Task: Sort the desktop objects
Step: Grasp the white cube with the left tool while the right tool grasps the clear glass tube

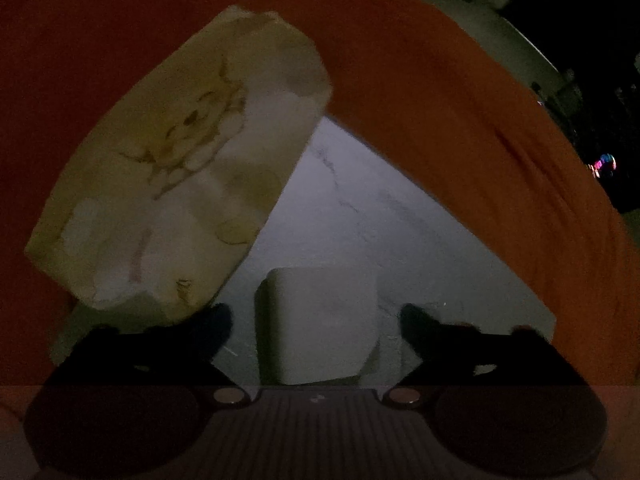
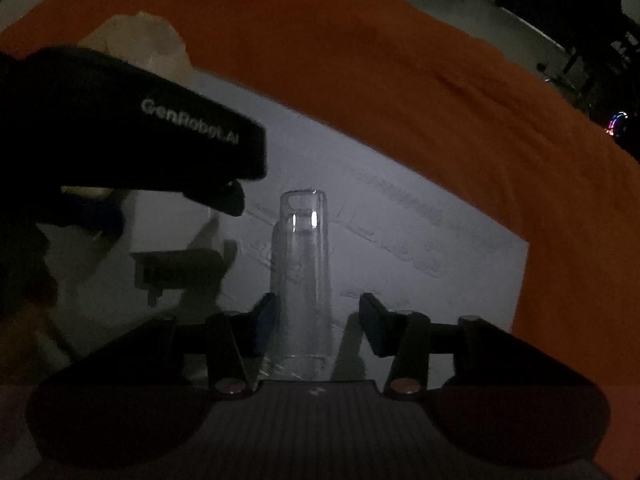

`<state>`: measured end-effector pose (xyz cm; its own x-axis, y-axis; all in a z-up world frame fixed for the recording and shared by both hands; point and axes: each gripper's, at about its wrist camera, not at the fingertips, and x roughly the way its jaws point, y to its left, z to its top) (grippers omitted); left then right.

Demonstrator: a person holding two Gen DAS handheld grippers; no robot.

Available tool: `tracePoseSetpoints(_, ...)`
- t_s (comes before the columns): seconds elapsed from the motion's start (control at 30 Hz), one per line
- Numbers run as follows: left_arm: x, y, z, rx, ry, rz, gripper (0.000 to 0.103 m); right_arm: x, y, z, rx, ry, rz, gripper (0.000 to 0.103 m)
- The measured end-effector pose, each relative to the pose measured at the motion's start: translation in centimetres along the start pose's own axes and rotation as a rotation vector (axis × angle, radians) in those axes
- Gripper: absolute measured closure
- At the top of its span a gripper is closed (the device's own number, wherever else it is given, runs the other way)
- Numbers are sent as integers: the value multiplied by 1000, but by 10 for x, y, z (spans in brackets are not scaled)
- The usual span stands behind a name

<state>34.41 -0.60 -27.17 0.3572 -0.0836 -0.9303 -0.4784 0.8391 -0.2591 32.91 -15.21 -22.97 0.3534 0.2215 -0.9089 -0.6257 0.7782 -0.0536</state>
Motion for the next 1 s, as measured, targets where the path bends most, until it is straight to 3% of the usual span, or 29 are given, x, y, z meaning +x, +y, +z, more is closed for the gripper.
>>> tracePoseSetpoints(0.2,-3,3,-8,97,-2,-34,48,-5,-12,-10,63,34,-49,69)
tracePoseSetpoints(0.47,-16,8,-27,333,38,-23,49,-30,-55,-47,277,107,-14,70)
tracePoseSetpoints(0.63,-28,2,-30,404,29,1,49,-36,-74,-58,382,141,3,70)
tracePoseSetpoints(0.77,-25,-2,-28,432,35,27,50,-37,-79,-56,404,147,11,69)
tracePoseSetpoints(0.83,-28,-7,-30,459,31,45,47,-38,-80,-52,403,141,14,66)
tracePoseSetpoints(0.9,-26,-8,-29,477,19,70,37,-41,-79,-56,385,130,1,63)
tracePoseSetpoints(1.0,-22,-11,-29,489,33,84,37,-40,-75,-53,341,119,-24,57)
